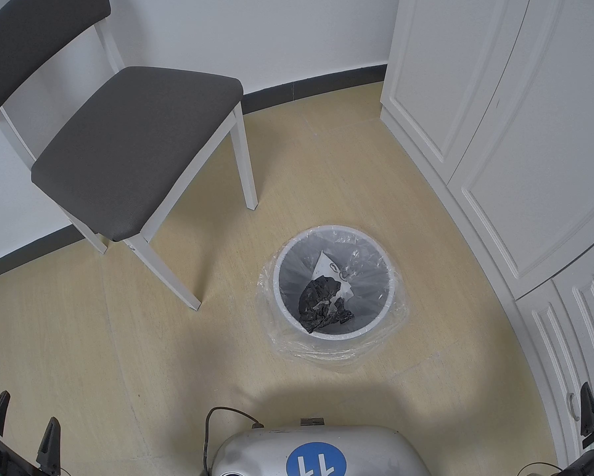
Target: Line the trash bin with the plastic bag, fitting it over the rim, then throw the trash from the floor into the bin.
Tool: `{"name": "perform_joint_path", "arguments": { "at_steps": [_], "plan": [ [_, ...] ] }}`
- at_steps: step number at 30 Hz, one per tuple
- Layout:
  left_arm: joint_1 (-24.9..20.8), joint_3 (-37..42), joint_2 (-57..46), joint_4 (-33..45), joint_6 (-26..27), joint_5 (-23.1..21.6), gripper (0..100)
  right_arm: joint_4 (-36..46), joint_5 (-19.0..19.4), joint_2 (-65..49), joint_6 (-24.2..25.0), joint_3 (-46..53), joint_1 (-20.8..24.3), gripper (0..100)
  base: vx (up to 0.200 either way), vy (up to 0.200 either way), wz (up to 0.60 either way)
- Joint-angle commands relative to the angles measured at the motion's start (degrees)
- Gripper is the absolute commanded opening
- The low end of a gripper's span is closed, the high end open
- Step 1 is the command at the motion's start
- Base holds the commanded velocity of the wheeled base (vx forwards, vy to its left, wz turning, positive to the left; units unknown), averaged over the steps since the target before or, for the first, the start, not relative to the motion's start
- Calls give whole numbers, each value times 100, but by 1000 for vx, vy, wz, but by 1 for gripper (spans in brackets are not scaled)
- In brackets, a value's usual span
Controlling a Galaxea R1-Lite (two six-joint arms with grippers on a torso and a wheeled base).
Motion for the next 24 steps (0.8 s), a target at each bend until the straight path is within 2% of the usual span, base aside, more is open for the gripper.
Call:
{"name": "perform_joint_path", "arguments": {
  "at_steps": [1,7,9,10,11,12,15,16,17,19,20,21,22,24],
  "plan": [
    [1,90,-93,0,-7,-2,100,3,107,-81,-24,101,0,100,0,0,0],
    [1,90,-93,0,-7,-2,100,3,326,-81,-331,92,0,100,0,0,0],
    [1,90,-93,0,2,-2,100,56,520,-90,-393,92,0,100,0,0,0],
    [1,90,-93,0,20,-2,100,47,1258,-90,-463,92,-9,100,0,0,0],
    [1,99,-93,-9,20,7,100,56,1513,-81,-542,92,0,100,0,0,0],
    [1,99,-93,-9,20,7,100,65,1495,-90,-648,92,-9,100,0,0,0],
    [1,99,-93,-9,-7,7,100,179,942,-90,-648,40,0,100,0,0,0],
    [1,99,-93,-9,-7,15,100,196,906,-81,-639,31,0,100,0,0,0],
    [1,99,-93,-9,-42,24,100,460,414,-81,-235,-66,0,100,0,0,0],
    [1,99,-93,-9,-42,42,100,583,-113,-81,451,-101,0,100,0,0,0],
    [1,99,-93,-9,-42,42,100,583,-113,-81,451,-101,0,100,0,0,0],
    [1,99,-93,0,-42,42,100,539,-509,-81,574,-92,0,100,0,0,0],
    [1,99,-93,0,-33,42,100,530,-614,-81,565,-83,0,100,0,0,0],
    [1,99,-93,0,-7,33,100,522,-579,-81,425,-83,0,100,0,0,0]
  ]
}}
